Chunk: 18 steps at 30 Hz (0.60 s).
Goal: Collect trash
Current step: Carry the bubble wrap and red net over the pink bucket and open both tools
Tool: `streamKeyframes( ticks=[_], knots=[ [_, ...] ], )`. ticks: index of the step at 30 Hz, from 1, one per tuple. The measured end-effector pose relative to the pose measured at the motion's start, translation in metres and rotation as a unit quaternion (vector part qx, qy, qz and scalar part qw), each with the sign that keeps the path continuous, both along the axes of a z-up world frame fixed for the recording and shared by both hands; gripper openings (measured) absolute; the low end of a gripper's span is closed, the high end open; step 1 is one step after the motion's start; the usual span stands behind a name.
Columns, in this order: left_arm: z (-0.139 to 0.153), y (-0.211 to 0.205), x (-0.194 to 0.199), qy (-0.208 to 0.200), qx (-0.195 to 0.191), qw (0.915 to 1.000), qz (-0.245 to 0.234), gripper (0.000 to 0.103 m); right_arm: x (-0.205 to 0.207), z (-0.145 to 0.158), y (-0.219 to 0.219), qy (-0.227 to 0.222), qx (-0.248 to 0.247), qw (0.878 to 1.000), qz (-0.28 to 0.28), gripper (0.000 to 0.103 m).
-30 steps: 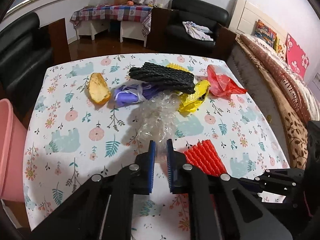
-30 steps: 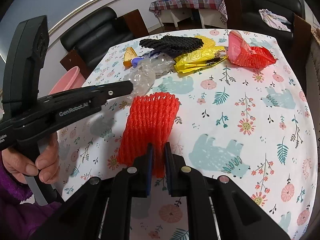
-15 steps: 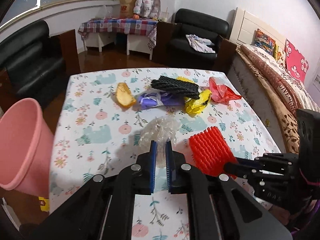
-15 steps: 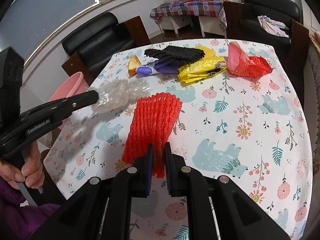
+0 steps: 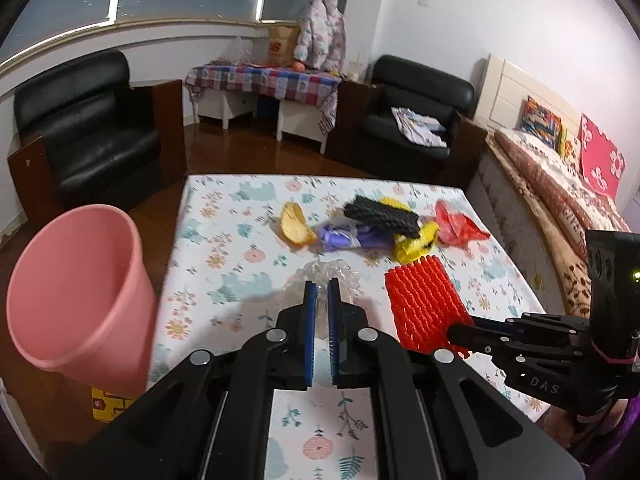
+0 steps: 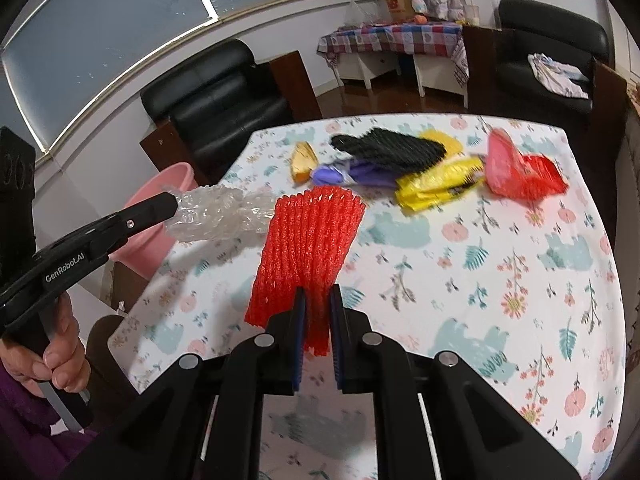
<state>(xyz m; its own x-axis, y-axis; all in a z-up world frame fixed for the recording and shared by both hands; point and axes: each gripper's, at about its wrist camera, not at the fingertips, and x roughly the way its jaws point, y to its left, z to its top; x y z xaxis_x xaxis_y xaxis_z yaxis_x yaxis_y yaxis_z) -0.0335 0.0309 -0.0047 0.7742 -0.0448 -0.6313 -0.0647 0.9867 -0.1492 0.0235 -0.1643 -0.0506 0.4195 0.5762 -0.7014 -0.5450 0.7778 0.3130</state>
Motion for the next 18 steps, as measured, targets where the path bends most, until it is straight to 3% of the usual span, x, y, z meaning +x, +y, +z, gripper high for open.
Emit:
streamKeyframes(
  ticks=[8, 18],
  knots=[
    [0.013, 0.034, -0.017, -0.028, -0.005, 0.9985, 0.046, 0.005, 0.003, 0.02, 0.035, -0.034, 0.001, 0.999, 0.028, 0.011],
    [0.027, 0.091, -0.047, -0.053, -0.005, 0.9908, 0.124, 0.005, 0.0, 0.046, 0.103, -0.086, 0.008, 0.992, 0.089, 0.011]
  ],
)
